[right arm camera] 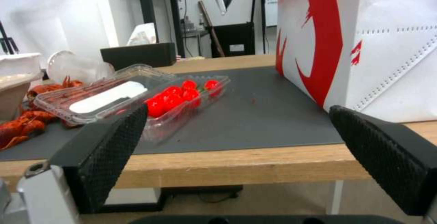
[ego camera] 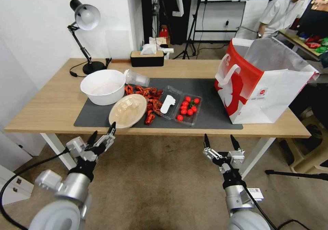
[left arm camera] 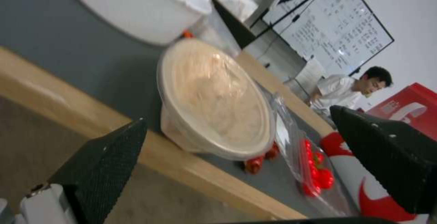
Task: Pick up the trash from the table and place it into the takeout bag.
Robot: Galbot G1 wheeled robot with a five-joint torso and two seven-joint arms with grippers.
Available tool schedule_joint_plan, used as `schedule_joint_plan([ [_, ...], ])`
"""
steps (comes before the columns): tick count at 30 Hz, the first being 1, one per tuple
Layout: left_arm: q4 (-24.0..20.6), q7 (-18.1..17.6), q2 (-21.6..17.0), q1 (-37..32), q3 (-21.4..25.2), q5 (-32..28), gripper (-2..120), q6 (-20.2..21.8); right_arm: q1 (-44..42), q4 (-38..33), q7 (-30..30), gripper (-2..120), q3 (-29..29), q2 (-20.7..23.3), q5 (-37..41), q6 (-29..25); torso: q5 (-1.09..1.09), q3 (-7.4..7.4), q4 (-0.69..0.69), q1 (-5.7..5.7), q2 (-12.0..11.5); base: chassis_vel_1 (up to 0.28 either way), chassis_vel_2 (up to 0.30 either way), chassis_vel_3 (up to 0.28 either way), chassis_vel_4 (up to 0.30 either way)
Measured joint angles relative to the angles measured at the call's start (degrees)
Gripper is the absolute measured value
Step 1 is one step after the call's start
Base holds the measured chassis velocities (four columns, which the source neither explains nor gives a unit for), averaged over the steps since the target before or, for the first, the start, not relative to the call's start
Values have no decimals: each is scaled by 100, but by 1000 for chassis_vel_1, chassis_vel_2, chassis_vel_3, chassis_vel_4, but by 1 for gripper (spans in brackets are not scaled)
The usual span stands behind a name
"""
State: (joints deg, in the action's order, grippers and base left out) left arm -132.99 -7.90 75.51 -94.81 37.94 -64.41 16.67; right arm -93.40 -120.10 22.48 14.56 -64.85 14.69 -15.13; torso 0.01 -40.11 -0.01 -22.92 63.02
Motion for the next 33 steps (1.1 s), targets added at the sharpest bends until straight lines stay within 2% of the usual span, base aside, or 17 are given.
schedule_joint_plan([
  [2, 0, -317, -64, 94, 73, -494, 100, 239, 75, 20, 9, 100, -23, 32, 9, 26, 0, 0, -1, 0, 0, 0, 0, 0, 0],
  [3, 0, -317, -64, 94, 73, -494, 100, 239, 75, 20, 9, 100, -23, 32, 9, 26, 0, 0, -1, 0, 0, 0, 0, 0, 0],
  [6, -2, -605, -59, 212, 207, -1018, 100, 395, 245, 77, 13, 100, -135, 85, 40, 92, -2, 0, 3, 0, 0, 0, 0, 0, 0],
  [10, 52, -800, -74, 372, 198, -1295, 100, 561, 279, 79, 15, 100, -130, 106, 72, 106, -1, 0, 0, 0, 0, 0, 0, 0, 0],
  [18, 159, -887, -57, 500, 179, -1311, 100, 616, 510, 126, 16, 100, -228, 212, 214, 207, -2, 0, 4, 0, 0, 0, 0, 0, 0],
  [22, 372, -926, -96, 762, 57, -1290, 100, 622, 485, 137, 12, 100, -241, 213, 220, 212, -1, 0, 0, 0, 0, 0, 0, 0, 0],
  [33, 741, -1178, -51, 1264, -209, -1320, 100, 707, 442, 125, 12, 100, -264, 234, 228, 219, -1, 0, 1, 0, 0, 0, 0, 0, 0],
])
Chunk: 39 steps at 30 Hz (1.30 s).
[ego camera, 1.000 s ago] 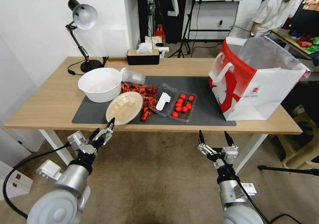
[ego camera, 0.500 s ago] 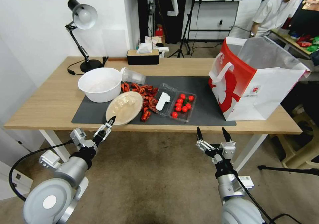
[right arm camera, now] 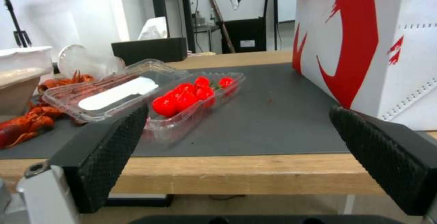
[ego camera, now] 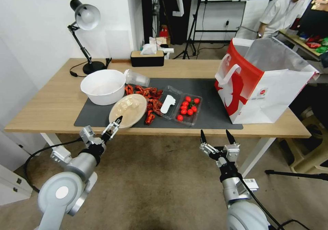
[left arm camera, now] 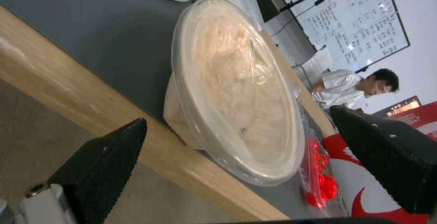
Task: Pick up the trash from the table and place it into the takeout bag.
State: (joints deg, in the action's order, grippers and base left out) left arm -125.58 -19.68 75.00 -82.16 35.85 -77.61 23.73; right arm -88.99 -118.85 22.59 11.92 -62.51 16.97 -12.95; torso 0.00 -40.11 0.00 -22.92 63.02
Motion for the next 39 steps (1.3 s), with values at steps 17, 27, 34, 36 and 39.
schedule_joint_plan([
  [17, 131, -168, -45, 229, -138, -45, 41, -9, -49, -6, 28, 100, 6, -12, -30, 34, 0, 0, 0, 0, 0, 0, 0, 0, 0],
  [27, 121, -157, -69, 185, -158, 30, 9, -19, -76, -22, 51, 100, 5, -35, -30, 34, 0, 1, 0, 0, 0, 0, 0, 0, 0],
  [34, 22, -79, -122, 166, -137, 88, 0, -87, -72, -26, 59, 100, -3, -47, -32, 34, 1, 1, 0, 0, 0, 0, 0, 0, 0],
  [36, -92, 10, -198, 243, -44, 96, 0, -167, -62, -44, 59, 100, -14, -56, -35, 34, 1, 1, 2, 0, 0, 0, 0, 0, 0],
  [39, -197, 74, -350, 457, 28, 90, 0, -256, -59, -63, 56, 100, -22, -60, -38, 34, 0, 1, 1, 0, 0, 0, 0, 0, 0],
])
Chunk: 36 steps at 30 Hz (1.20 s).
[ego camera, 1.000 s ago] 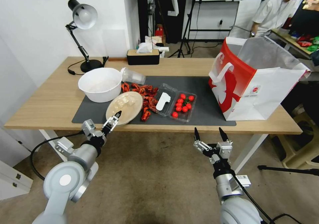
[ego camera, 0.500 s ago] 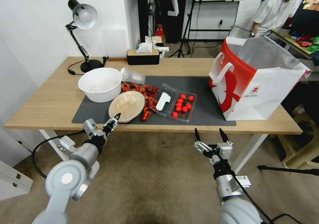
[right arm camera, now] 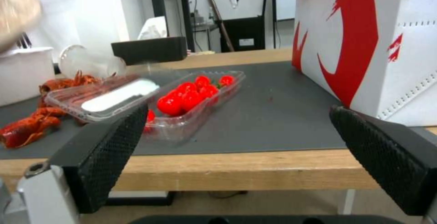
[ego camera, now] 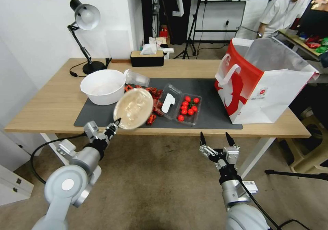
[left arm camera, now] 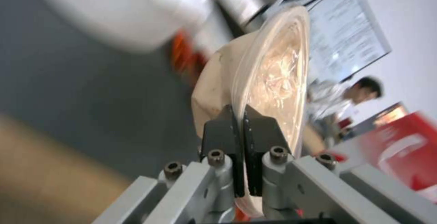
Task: Pick up the trash from the table and place it into the takeout bag.
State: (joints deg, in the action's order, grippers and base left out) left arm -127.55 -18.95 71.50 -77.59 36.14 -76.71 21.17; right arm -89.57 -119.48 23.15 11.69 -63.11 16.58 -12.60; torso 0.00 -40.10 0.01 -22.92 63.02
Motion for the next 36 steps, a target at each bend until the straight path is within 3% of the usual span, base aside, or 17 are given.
schedule_joint_plan([
  [4, -40, 107, -394, 548, -2, -30, 0, -164, -6, -34, -7, 100, -13, -20, -24, 0, 0, 0, -1, 0, 0, 0, 0, 0, 0],
  [10, 205, 414, -953, 1397, -428, -56, 0, -415, -90, -93, -13, 100, -21, -66, -160, 2, 1, 0, 1, 0, 0, 0, 0, 0, 0],
  [13, 652, 653, -1364, 2540, -1303, -119, 0, -624, -178, -119, -15, 100, -1, -74, -221, 3, 0, -1, -3, 0, 0, 0, 0, 0, 0],
  [14, 652, 653, -1364, 2540, -1303, -119, 0, -624, -178, -119, -15, 100, -1, -74, -221, 3, 0, -1, -3, 0, 0, 0, 0, 0, 0],
  [16, 1132, 691, -1478, 3500, -1978, -127, 0, -718, -209, -121, -9, 100, 34, -69, -242, 4, 0, -2, -2, -1, 0, 0, 0, 0, 0],
  [17, 1132, 691, -1478, 3500, -1978, -127, 0, -718, -209, -121, -9, 100, 34, -69, -242, 4, 0, -2, -2, -1, 0, 0, 0, 0, 0],
  [18, 1313, 706, -1485, 3886, -2261, -127, 0, -748, -226, -121, -2, 100, 51, -69, -249, 6, 0, -2, 0, -1, 0, 0, 0, 0, 0],
  [20, 1721, 754, -1412, 4817, -2975, -116, 0, -808, -269, -123, 14, 100, 88, -70, -279, 22, -1, -2, 0, -1, 0, 0, 0, 0, 0],
  [22, 1822, 776, -1373, 5040, -3179, -96, 0, -824, -278, -125, 18, 100, 97, -71, -287, 26, -3, -1, -1, -1, 0, 0, 0, 0, 0],
  [24, 2271, 875, -1127, 5805, -4008, 65, 0, -868, -308, -128, 36, 100, 132, -76, -310, 29, -2, -2, -4, 0, 0, 0, 0, 0, 0],
  [25, 2271, 875, -1127, 5805, -4008, 65, 0, -868, -308, -128, 36, 100, 132, -76, -310, 29, -2, -2, -4, 0, 0, 0, 0, 0, 0],
  [27, 2932, 1095, -689, 6547, -4833, 452, 0, -904, -338, -129, 60, 100, 166, -99, -339, 39, -2, -2, 0, -1, 0, 0, 0, 0, 0],
  [30, 3218, 1176, -434, 6848, -5126, 644, 0, -898, -356, -131, 66, 100, 179, -110, -350, 44, -1, -2, 0, -1, -1, 0, 0, 0, 0],
  [33, 3826, 1303, 271, 7481, -5612, 971, 0, -899, -406, -140, 70, 100, 235, -123, -360, 45, -3, -1, -3, 0, 0, 0, 0, 0, 0],
  [34, 3826, 1303, 271, 7481, -5612, 971, 0, -899, -406, -140, 70, 100, 235, -123, -360, 45, -3, -1, -3, 0, 0, 0, 0, 0, 0],
  [36, 4274, 1546, 717, 7843, -5884, 1289, 0, -958, -442, -140, 71, 100, 294, -127, -360, 45, -4, -1, -4, 1, 1, 0, 0, 0, 0],
])
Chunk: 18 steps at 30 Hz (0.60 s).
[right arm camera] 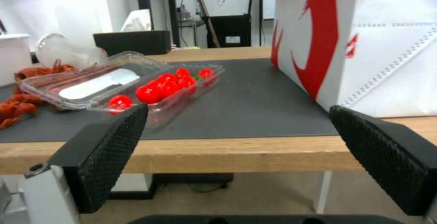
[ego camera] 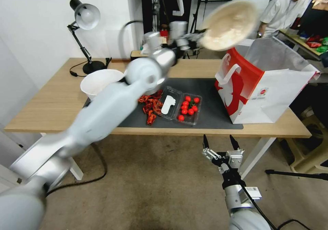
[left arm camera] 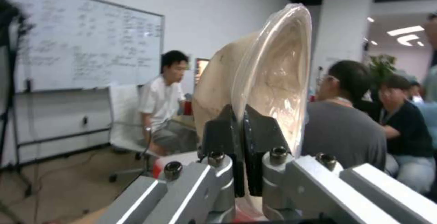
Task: Pick up the trash from the table and place it into the takeout bag.
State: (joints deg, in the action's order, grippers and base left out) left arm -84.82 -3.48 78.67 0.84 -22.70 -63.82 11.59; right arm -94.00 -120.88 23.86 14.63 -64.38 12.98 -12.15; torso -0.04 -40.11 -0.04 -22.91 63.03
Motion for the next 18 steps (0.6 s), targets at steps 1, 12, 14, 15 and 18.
schedule_joint_plan([
  [1, 145, 141, 101, 89, -90, 159, 0, -29, -7, 1, 0, 100, 23, -2, 3, 0, 2, 0, 1, 0, 0, 0, 0, 0, 0],
  [12, 700, 876, 240, 247, -640, 1625, 10, -211, 19, 138, -20, 100, 123, 6, 151, -112, 4, 0, 5, -1, 0, 0, 0, 0, 0],
  [14, 722, 857, 257, 235, -635, 1664, 14, -230, 24, 147, -22, 100, 123, 8, 161, -126, 5, 0, 5, -1, -1, 0, 0, 0, 0],
  [15, 739, 821, 281, 230, -605, 1677, 19, -241, 26, 172, -26, 100, 122, 11, 167, -144, 5, 0, 4, -1, -1, 0, 0, 0, 0],
  [18, 743, 786, 295, 243, -547, 1662, 29, -246, 26, 184, -37, 100, 116, 17, 172, -169, 5, 1, 4, 0, 0, 0, 0, 0, 0],
])
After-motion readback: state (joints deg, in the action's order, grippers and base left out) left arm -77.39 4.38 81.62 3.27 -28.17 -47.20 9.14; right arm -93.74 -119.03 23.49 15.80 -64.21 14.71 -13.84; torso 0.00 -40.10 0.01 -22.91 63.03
